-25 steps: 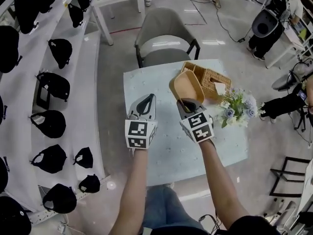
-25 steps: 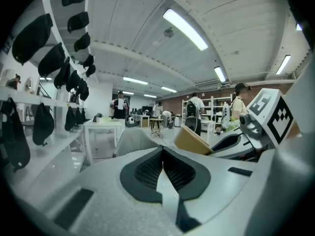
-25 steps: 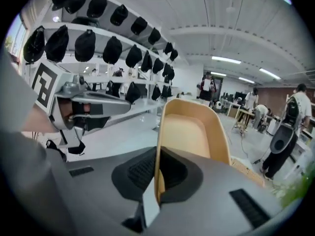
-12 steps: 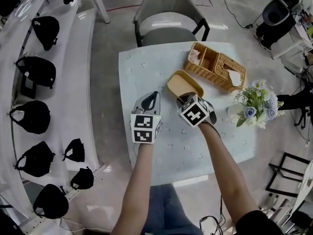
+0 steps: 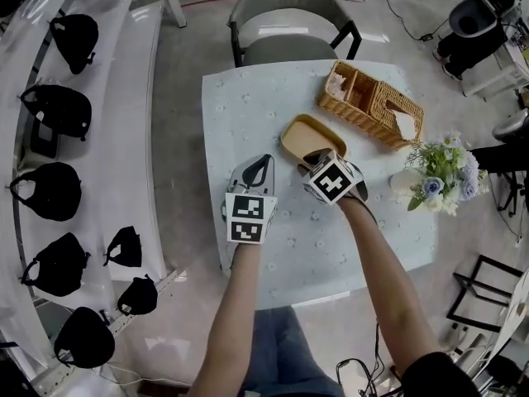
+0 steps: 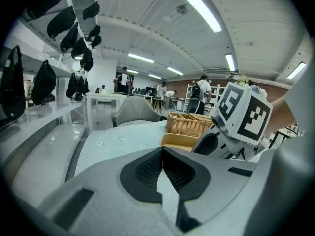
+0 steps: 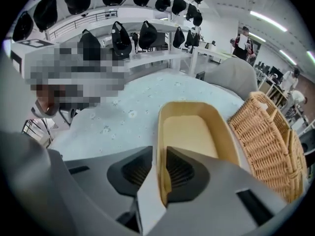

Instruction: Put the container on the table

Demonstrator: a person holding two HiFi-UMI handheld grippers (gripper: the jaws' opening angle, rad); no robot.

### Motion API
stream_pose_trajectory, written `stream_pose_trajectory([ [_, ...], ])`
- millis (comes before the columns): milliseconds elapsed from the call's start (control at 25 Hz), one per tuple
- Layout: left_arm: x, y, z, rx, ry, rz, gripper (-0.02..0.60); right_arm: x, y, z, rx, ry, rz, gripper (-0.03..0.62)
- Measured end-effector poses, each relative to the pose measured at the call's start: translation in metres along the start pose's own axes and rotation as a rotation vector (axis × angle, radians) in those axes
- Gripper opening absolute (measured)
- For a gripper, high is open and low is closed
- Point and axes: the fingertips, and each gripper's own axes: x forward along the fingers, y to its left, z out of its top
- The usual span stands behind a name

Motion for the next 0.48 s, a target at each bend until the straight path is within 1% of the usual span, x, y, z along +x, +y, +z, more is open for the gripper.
stream_pose_trajectory([
  [120,-0.003,0.0,-0.001,0.001,0.003,0.003,0.009,-0.002,0.0,0.004,0.006,-0.016,0.004,0.104],
  [320,-0.006,0.002,0.001,0.002,-0.002,0.005,0.008,-0.006,0.002,0.004,0.004,-0.019,-0.001,0.106],
  [480,-0.01,0.002,0.007,0.004,-0.012,0.008,0.008,-0.021,0.001,0.013,-0.002,-0.049,-0.027,0.106],
])
